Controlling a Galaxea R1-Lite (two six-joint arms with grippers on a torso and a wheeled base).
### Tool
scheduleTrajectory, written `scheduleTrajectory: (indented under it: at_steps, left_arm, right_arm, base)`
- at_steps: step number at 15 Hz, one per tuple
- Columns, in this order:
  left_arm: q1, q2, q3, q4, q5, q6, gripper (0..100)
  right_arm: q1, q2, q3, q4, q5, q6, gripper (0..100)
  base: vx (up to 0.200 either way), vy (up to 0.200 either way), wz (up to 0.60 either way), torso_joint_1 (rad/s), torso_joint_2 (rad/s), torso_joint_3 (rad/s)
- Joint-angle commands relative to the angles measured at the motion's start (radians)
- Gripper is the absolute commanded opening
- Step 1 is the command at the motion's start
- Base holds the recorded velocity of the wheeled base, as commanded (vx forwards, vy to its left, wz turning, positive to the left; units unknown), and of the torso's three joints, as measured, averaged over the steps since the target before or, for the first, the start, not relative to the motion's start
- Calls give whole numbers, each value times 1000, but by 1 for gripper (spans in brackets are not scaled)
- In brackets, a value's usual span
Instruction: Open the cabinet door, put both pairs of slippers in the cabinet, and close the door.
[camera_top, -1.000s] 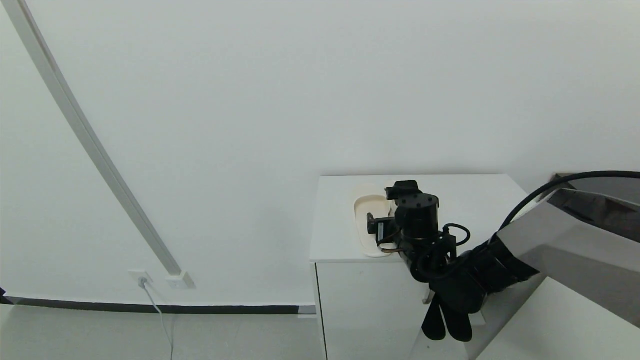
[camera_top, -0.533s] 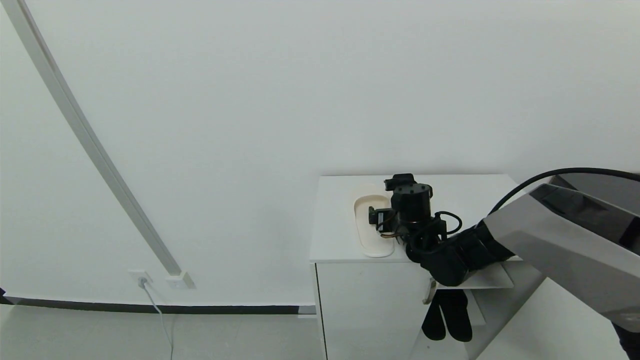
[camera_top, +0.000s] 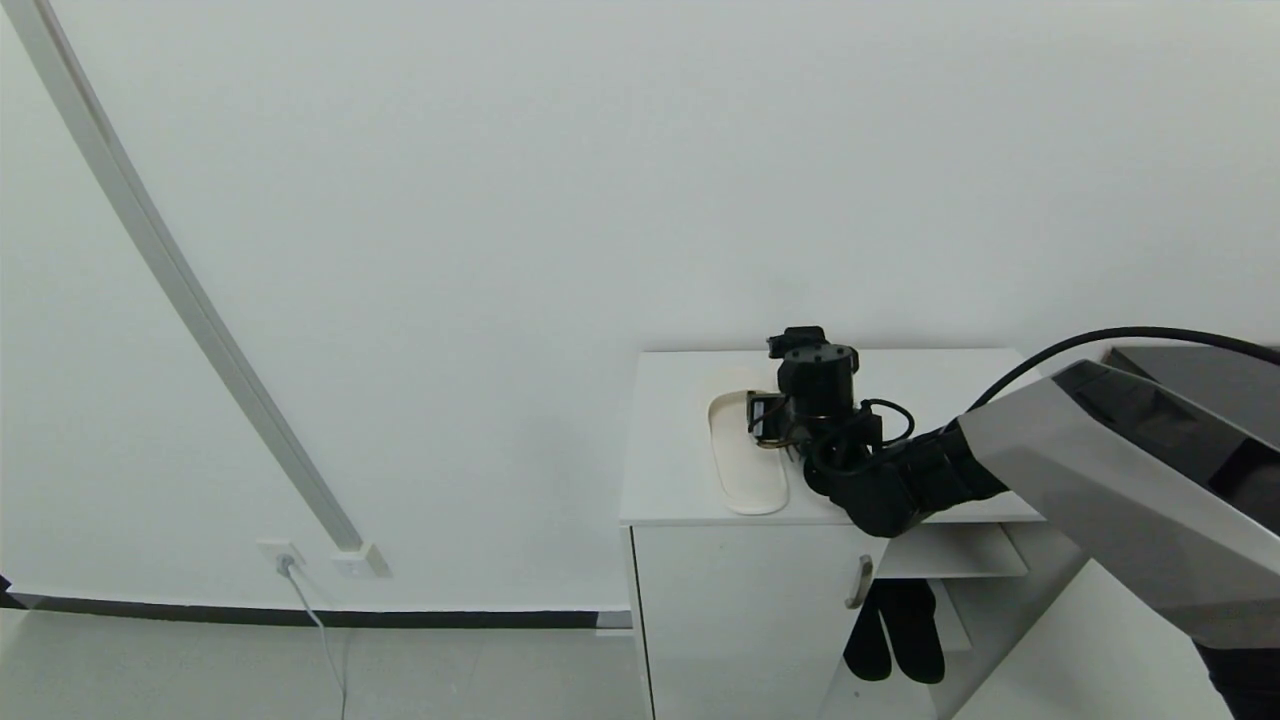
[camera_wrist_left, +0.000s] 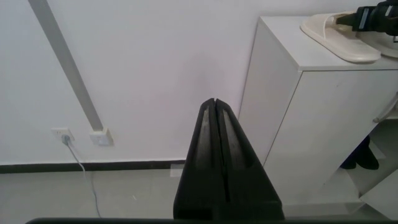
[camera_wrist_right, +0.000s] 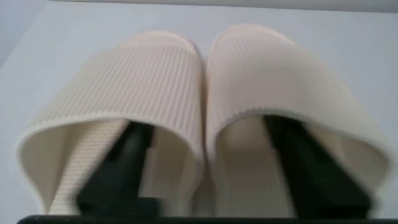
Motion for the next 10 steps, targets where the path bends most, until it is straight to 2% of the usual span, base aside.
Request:
scheduleTrajectory:
  at_steps: [1, 6, 10]
  left_arm:
    - [0, 0, 0, 0, 2, 0, 0]
    - [0, 0, 0, 0, 2, -2, 0]
    - [0, 0, 0, 0, 2, -2, 0]
  right_arm:
    - [-3, 2, -6, 0, 0, 0, 0]
    - [5, -29, 2, 17, 0, 2, 0]
    - [19, -136, 94, 11, 8, 6, 0]
  base:
    - [0, 0, 0, 0, 0, 0]
    - [0, 0, 0, 0, 0, 0]
    - [0, 0, 0, 0, 0, 0]
